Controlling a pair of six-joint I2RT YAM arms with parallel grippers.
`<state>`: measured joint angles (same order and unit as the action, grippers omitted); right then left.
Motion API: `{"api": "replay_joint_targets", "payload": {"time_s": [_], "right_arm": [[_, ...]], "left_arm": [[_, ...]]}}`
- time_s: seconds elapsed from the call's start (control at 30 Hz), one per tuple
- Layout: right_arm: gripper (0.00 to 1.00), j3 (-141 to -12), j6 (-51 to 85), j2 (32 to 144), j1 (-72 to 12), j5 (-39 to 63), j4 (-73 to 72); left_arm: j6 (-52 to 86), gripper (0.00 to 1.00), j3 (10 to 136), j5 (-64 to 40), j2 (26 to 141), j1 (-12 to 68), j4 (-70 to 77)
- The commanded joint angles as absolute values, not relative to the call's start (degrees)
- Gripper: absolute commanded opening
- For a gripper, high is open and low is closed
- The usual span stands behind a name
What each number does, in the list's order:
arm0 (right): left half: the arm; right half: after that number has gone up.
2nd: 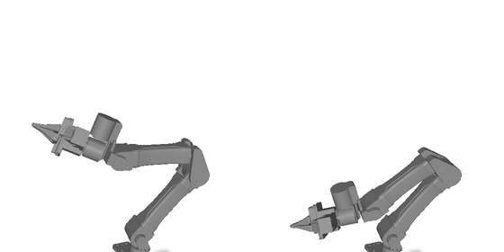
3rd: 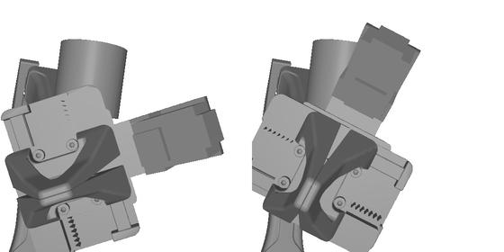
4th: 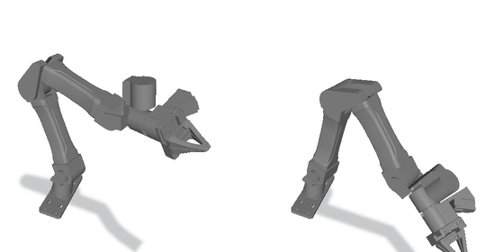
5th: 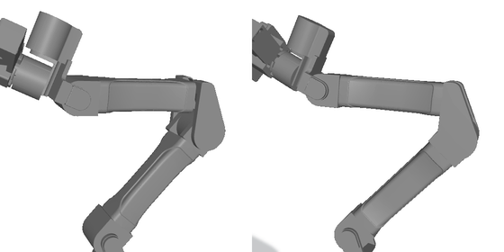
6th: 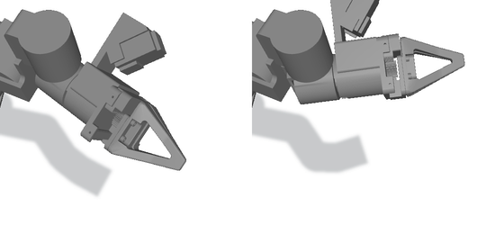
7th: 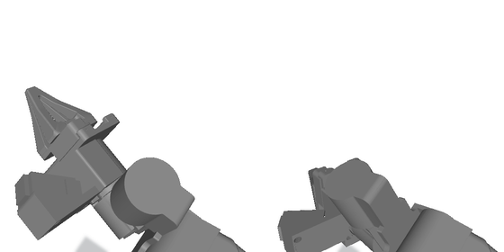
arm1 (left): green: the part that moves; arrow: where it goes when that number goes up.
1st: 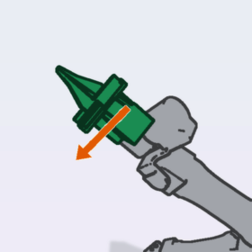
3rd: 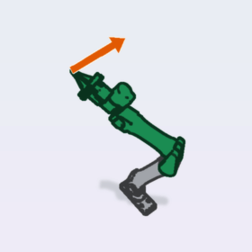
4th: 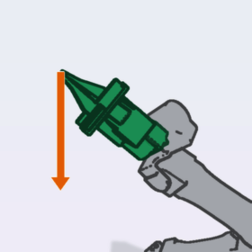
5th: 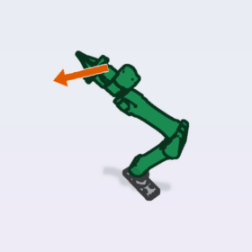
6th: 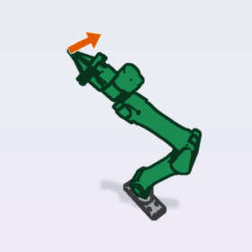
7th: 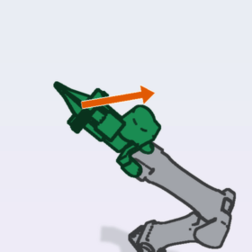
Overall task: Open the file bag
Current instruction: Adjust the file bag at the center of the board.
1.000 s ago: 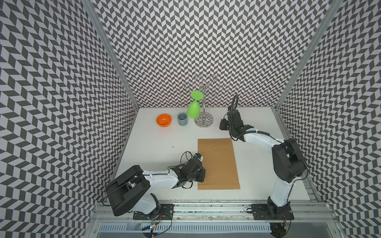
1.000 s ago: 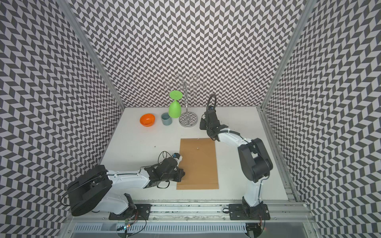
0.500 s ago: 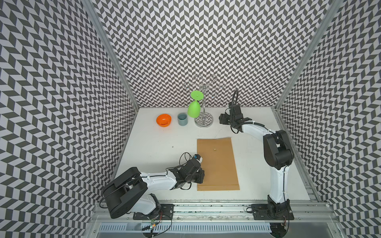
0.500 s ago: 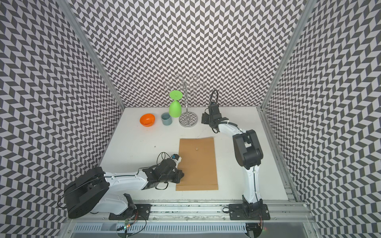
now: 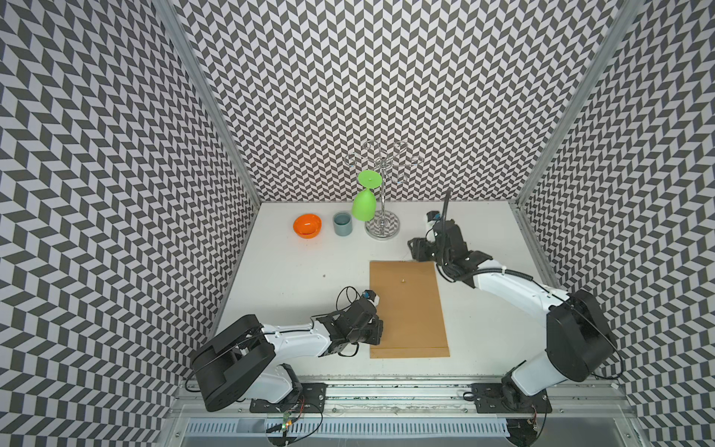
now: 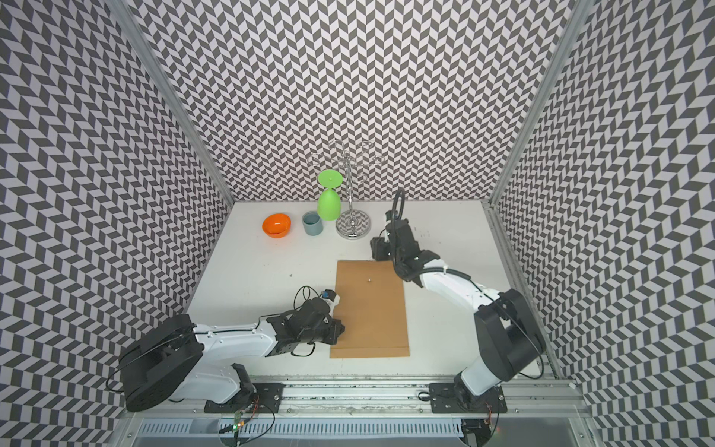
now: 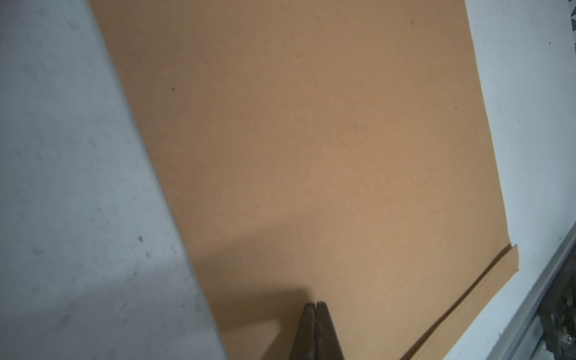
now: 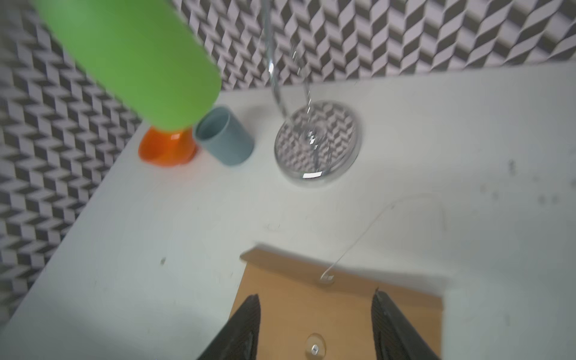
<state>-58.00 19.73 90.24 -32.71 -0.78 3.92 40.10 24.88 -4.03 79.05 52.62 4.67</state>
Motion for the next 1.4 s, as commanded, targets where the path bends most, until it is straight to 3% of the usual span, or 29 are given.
{"api": "replay_joint_targets", "payload": {"time_s": [0.0,0.1,0.27,0.33,0.83,1.37], "right_arm": [[0.56,-52.5,24.2,93.1,-34.9,1.9,-1.2],[0.46,-53.8,24.1,97.1,-35.0,3.0,-2.3],[0.19,-60.1,22.2,104.1,-34.0,0.6,-0.4],[0.15,-61.6,22.2,106.2,-33.2,0.6,-0.3],[0.16,-75.2,18.5,117.6,-30.7,-4.5,3.9],[0.15,-74.2,18.5,121.9,-27.7,-2.2,0.6]], "left_arm": [[39.1,0.00,23.9,-2.9,79.4,52.7,2.0],[38.9,0.00,24.1,-3.2,79.7,52.8,2.0],[38.8,0.00,24.1,-3.2,79.4,52.7,2.0],[38.8,0.00,24.0,-3.1,79.0,52.7,1.9],[38.5,0.00,23.6,-3.5,78.4,52.8,1.6],[38.5,0.00,23.6,-3.3,78.0,52.7,0.9]]}}
